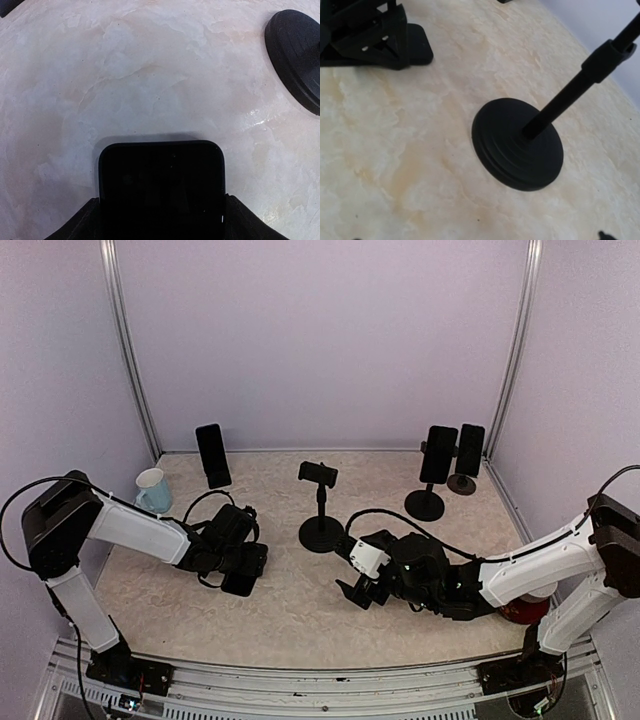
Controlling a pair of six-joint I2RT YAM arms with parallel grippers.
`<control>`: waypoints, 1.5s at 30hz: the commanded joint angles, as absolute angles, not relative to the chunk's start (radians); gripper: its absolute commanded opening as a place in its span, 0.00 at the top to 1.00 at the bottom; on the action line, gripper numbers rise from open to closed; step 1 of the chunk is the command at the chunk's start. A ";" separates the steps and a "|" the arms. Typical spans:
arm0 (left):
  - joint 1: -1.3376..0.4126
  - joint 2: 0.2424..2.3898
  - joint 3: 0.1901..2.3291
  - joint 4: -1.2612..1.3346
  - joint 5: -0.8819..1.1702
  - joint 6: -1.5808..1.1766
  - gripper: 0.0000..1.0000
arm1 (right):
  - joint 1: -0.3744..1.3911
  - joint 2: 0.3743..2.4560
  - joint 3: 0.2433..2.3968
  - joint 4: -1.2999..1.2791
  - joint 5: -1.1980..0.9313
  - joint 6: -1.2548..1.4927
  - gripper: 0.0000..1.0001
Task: Place the phone on the phone stand
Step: Pick up the phone from the center of the board.
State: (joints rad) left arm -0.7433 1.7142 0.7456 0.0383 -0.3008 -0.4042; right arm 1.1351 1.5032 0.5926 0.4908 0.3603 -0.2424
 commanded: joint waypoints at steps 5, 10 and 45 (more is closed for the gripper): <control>-0.753 1.653 0.720 0.002 -0.267 -0.418 0.28 | 1.126 1.513 0.604 0.498 0.373 -0.243 0.00; -0.767 1.579 0.690 0.028 -0.327 -0.419 0.28 | 1.126 1.526 0.612 0.493 0.371 -0.242 0.00; -1.032 1.281 0.629 0.206 -0.465 -0.242 0.27 | 1.125 1.223 0.753 0.239 -0.021 -0.027 0.00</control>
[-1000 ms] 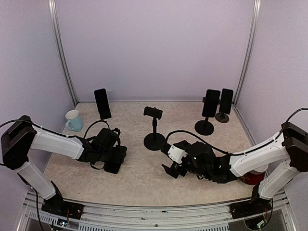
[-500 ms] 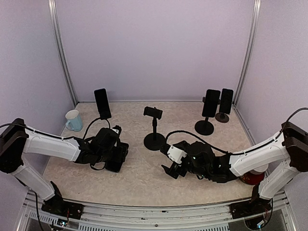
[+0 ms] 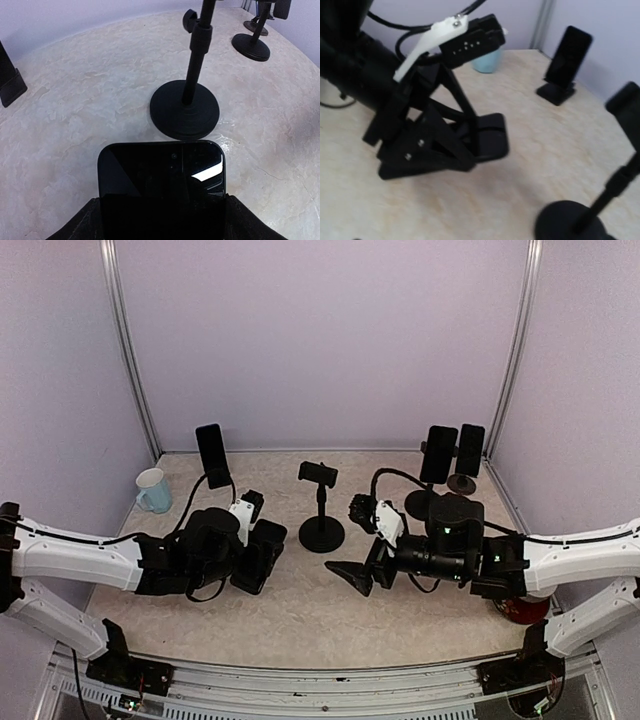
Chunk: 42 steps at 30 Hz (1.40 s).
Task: Place the phone on the phone stand
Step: Pick up the phone from the center of the board, then pass from the left arm to the right
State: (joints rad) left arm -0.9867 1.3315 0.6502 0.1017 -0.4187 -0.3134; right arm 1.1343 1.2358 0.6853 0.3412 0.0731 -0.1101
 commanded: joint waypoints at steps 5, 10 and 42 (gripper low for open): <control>-1.104 1.256 0.612 0.268 -0.515 -0.192 0.27 | 1.122 1.214 0.835 0.171 -0.093 0.053 0.00; -1.199 1.249 0.605 0.338 -0.592 -0.114 0.27 | 1.110 1.213 0.864 0.170 -0.148 0.122 0.00; -1.456 1.309 0.614 0.599 -0.825 0.157 0.28 | 1.052 1.390 0.941 0.223 -0.410 0.307 0.36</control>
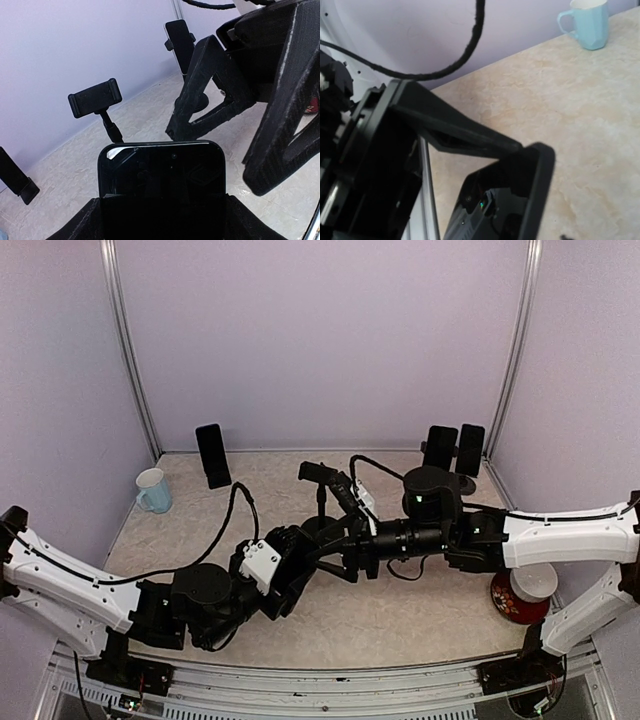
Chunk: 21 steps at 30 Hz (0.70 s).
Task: Place the phone on the phone stand
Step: Pass from the left arm to the right
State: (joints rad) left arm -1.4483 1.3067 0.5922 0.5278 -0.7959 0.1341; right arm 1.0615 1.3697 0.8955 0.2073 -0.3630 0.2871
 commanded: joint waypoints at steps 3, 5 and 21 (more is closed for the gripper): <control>-1.458 1.309 0.613 0.601 -0.827 0.158 0.28 | 1.051 1.402 0.951 0.229 -0.418 0.314 0.44; -1.459 1.311 0.612 0.603 -0.835 0.158 0.28 | 1.051 1.412 0.962 0.229 -0.425 0.324 0.47; -1.460 1.328 0.606 0.619 -0.901 0.162 0.26 | 1.036 1.512 1.024 0.254 -0.581 0.397 0.82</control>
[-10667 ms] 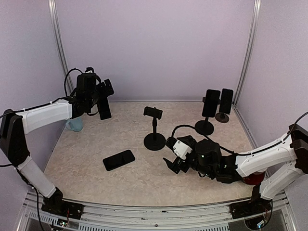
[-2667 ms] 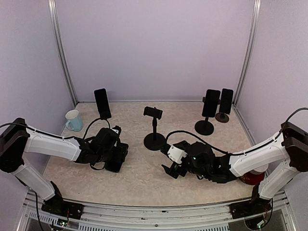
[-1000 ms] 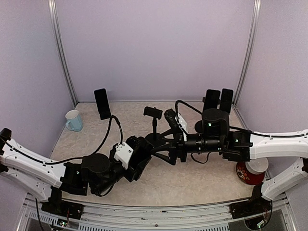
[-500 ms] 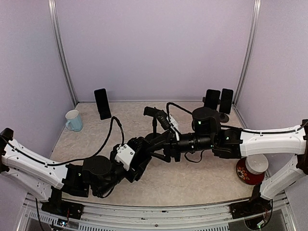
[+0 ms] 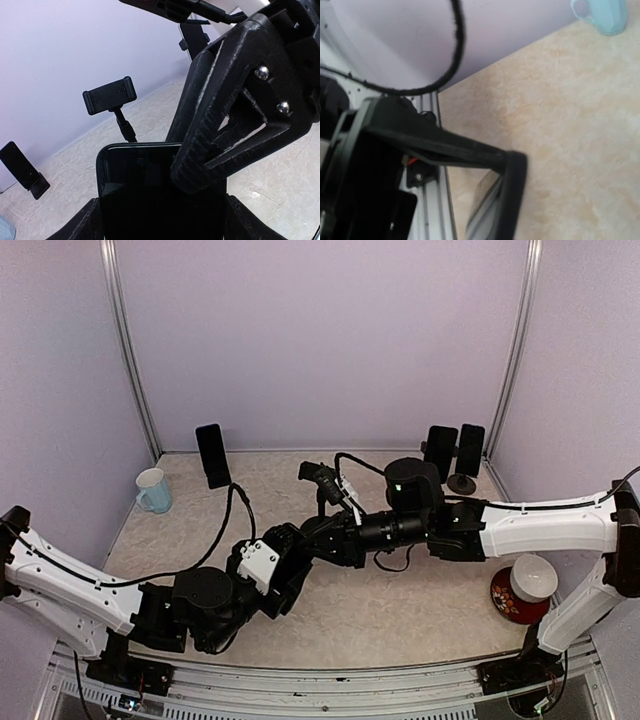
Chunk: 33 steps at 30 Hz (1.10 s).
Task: Place the phone on the phone stand
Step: Pass from the left arm to the right
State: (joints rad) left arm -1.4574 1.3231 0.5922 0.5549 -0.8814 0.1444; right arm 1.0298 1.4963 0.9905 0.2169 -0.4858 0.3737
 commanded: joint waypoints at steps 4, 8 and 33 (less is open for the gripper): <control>-1.460 1.330 0.606 0.624 -0.909 0.162 0.22 | 1.029 1.505 1.022 0.256 -0.584 0.394 0.93; -1.460 1.335 0.607 0.626 -0.910 0.158 0.16 | 1.015 1.485 1.004 0.273 -0.579 0.400 1.00; -1.422 1.329 0.609 0.605 -0.866 0.094 0.01 | 0.964 1.426 0.936 0.284 -0.552 0.385 1.00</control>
